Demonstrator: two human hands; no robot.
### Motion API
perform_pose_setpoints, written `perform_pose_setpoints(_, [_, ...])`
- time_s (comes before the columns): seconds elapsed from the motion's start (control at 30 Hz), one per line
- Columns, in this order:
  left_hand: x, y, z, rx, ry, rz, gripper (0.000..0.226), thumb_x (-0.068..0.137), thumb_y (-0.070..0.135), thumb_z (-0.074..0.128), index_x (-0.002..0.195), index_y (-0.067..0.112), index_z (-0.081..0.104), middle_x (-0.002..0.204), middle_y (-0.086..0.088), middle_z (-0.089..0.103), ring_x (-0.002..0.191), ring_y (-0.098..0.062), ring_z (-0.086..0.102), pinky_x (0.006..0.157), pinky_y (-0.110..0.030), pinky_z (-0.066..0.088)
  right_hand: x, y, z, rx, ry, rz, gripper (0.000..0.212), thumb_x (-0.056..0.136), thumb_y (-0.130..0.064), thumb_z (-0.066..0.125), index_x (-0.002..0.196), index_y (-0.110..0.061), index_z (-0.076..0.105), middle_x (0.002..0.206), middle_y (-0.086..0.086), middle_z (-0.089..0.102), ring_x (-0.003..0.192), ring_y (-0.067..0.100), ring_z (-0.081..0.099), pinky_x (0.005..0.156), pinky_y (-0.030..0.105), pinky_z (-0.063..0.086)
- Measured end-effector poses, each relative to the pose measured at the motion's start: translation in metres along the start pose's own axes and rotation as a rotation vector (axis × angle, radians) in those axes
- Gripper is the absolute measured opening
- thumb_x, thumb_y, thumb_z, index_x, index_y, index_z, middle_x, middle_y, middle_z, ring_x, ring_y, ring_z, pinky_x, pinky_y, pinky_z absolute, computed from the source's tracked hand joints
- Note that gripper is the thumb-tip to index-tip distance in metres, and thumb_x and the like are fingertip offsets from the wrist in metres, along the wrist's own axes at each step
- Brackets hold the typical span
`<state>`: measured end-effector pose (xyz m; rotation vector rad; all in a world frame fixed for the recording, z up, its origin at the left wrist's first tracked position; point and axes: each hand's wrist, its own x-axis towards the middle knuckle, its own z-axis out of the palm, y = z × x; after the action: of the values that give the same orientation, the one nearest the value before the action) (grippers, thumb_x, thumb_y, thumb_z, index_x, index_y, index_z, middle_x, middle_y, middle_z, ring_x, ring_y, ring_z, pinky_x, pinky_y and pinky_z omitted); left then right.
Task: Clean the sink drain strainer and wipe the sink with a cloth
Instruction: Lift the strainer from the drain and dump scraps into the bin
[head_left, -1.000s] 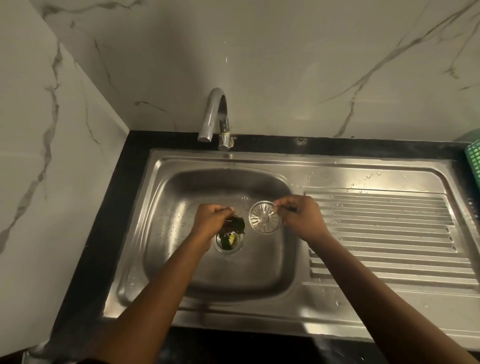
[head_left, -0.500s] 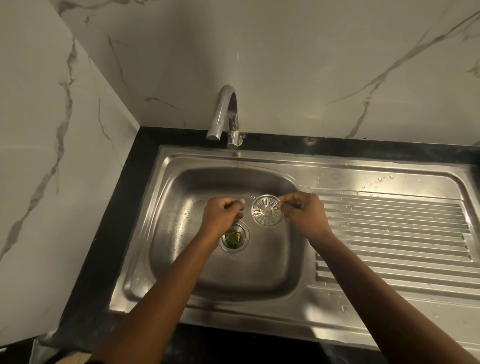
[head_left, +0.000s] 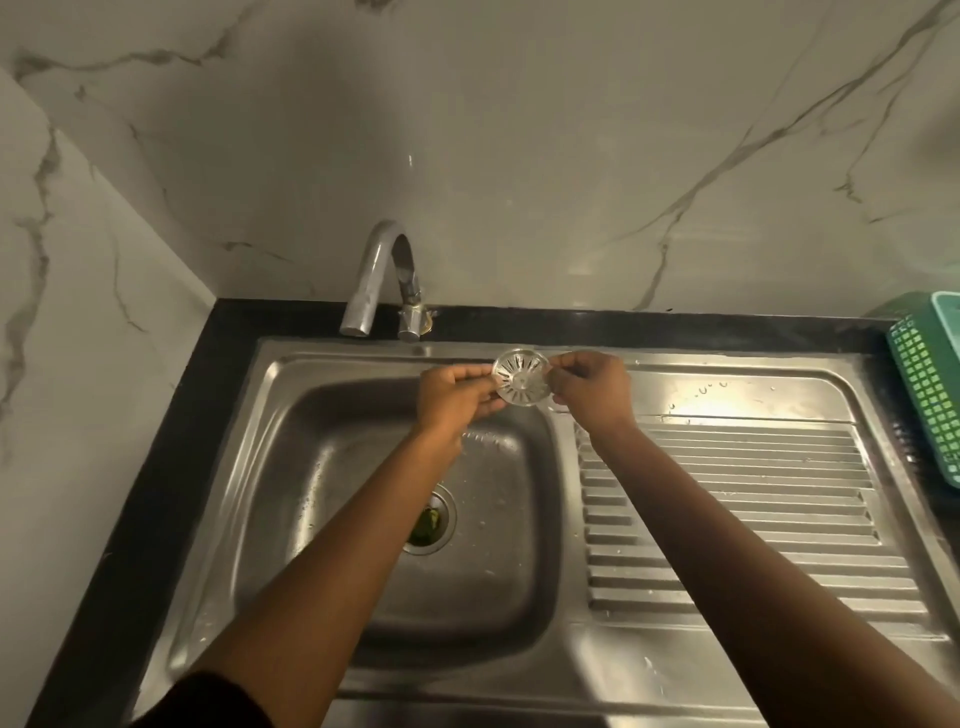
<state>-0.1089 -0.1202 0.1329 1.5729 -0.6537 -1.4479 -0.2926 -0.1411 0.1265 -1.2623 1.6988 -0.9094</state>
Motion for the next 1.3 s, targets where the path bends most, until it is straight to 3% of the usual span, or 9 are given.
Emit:
perform_pose_setpoints(0.17, [0.040, 0.012, 0.022, -0.011, 0.048, -0.037, 0.028, 0.095, -0.007, 0.069, 0.122, -0.009, 0.069, 0.121, -0.027, 0.073, 0.101, -0.031, 0.072, 0.074, -0.027, 0.064, 0.042, -0.002, 0.006, -0.022, -0.018, 0.068, 0.021, 0.089, -0.002, 0.074, 0.107, -0.011, 0.082, 0.096, 0.006, 0.081, 0.079, 0.016, 0.072, 0.080, 0.033, 0.064])
perform_pose_setpoints(0.3, [0.064, 0.020, 0.034, 0.033, 0.045, -0.041, 0.028, 0.095, -0.010, 0.067, 0.123, -0.011, 0.067, 0.115, -0.028, 0.072, 0.088, -0.030, 0.072, 0.062, -0.022, 0.063, 0.068, -0.003, 0.012, -0.087, 0.034, 0.077, 0.025, 0.090, -0.004, 0.072, 0.112, -0.013, 0.081, 0.102, 0.003, 0.080, 0.084, 0.012, 0.070, 0.058, 0.002, 0.046])
perform_pose_setpoints(0.4, [0.076, 0.022, 0.039, 0.064, 0.056, -0.024, 0.026, 0.094, -0.011, 0.066, 0.120, -0.012, 0.068, 0.104, -0.024, 0.071, 0.082, -0.030, 0.072, 0.053, -0.019, 0.061, 0.081, -0.002, 0.012, -0.128, 0.058, 0.088, 0.026, 0.089, -0.004, 0.072, 0.112, -0.014, 0.080, 0.101, 0.002, 0.079, 0.082, 0.010, 0.066, 0.053, -0.005, 0.038])
perform_pose_setpoints(0.53, [0.086, 0.021, 0.044, 0.093, 0.079, -0.003, 0.019, 0.092, -0.011, 0.068, 0.111, -0.011, 0.071, 0.097, -0.023, 0.072, 0.073, -0.026, 0.072, 0.057, -0.022, 0.062, 0.089, 0.003, 0.011, -0.153, 0.052, 0.110, 0.025, 0.089, -0.002, 0.074, 0.111, -0.013, 0.080, 0.104, 0.004, 0.080, 0.088, 0.015, 0.072, 0.078, 0.020, 0.057])
perform_pose_setpoints(0.67, [0.091, 0.017, 0.044, 0.104, 0.107, 0.005, 0.010, 0.092, -0.008, 0.071, 0.100, -0.003, 0.073, 0.096, -0.020, 0.074, 0.085, -0.030, 0.074, 0.061, -0.023, 0.064, 0.089, 0.011, 0.013, -0.168, 0.035, 0.096, 0.027, 0.091, -0.001, 0.072, 0.115, -0.012, 0.079, 0.106, 0.005, 0.080, 0.088, 0.016, 0.073, 0.080, 0.022, 0.060])
perform_pose_setpoints(0.83, [0.091, 0.012, 0.037, 0.101, 0.111, 0.024, 0.017, 0.092, -0.010, 0.070, 0.109, -0.007, 0.073, 0.100, -0.020, 0.074, 0.088, -0.029, 0.074, 0.068, -0.023, 0.064, 0.086, 0.011, 0.014, -0.133, -0.014, 0.086, 0.031, 0.089, -0.002, 0.077, 0.119, -0.011, 0.076, 0.109, 0.004, 0.079, 0.099, 0.017, 0.074, 0.094, 0.036, 0.062])
perform_pose_setpoints(0.97, [0.082, 0.008, 0.030, 0.096, 0.105, 0.040, 0.025, 0.092, -0.008, 0.072, 0.116, -0.006, 0.072, 0.104, -0.020, 0.074, 0.092, -0.030, 0.074, 0.091, -0.038, 0.064, 0.075, 0.010, 0.009, -0.145, -0.009, 0.049, 0.033, 0.087, -0.004, 0.077, 0.120, -0.012, 0.076, 0.106, -0.002, 0.077, 0.097, 0.012, 0.071, 0.067, 0.001, 0.046])
perform_pose_setpoints(1.1, [0.063, 0.004, 0.014, 0.131, 0.112, 0.070, 0.025, 0.093, -0.002, 0.071, 0.118, 0.000, 0.073, 0.100, -0.013, 0.076, 0.092, -0.026, 0.075, 0.091, -0.037, 0.063, 0.047, 0.007, 0.003, -0.143, 0.041, -0.014, 0.031, 0.090, -0.007, 0.071, 0.120, -0.012, 0.075, 0.110, -0.002, 0.075, 0.098, 0.012, 0.067, 0.074, 0.011, 0.045])
perform_pose_setpoints(1.3, [0.019, -0.027, -0.032, 0.300, 0.046, 0.155, 0.016, 0.093, 0.002, 0.073, 0.103, 0.014, 0.076, 0.100, -0.010, 0.079, 0.099, -0.031, 0.077, 0.092, -0.043, 0.064, -0.019, 0.009, 0.020, -0.134, 0.018, -0.186, 0.027, 0.092, -0.007, 0.066, 0.115, -0.018, 0.075, 0.107, -0.006, 0.075, 0.089, -0.003, 0.067, 0.071, -0.004, 0.042])
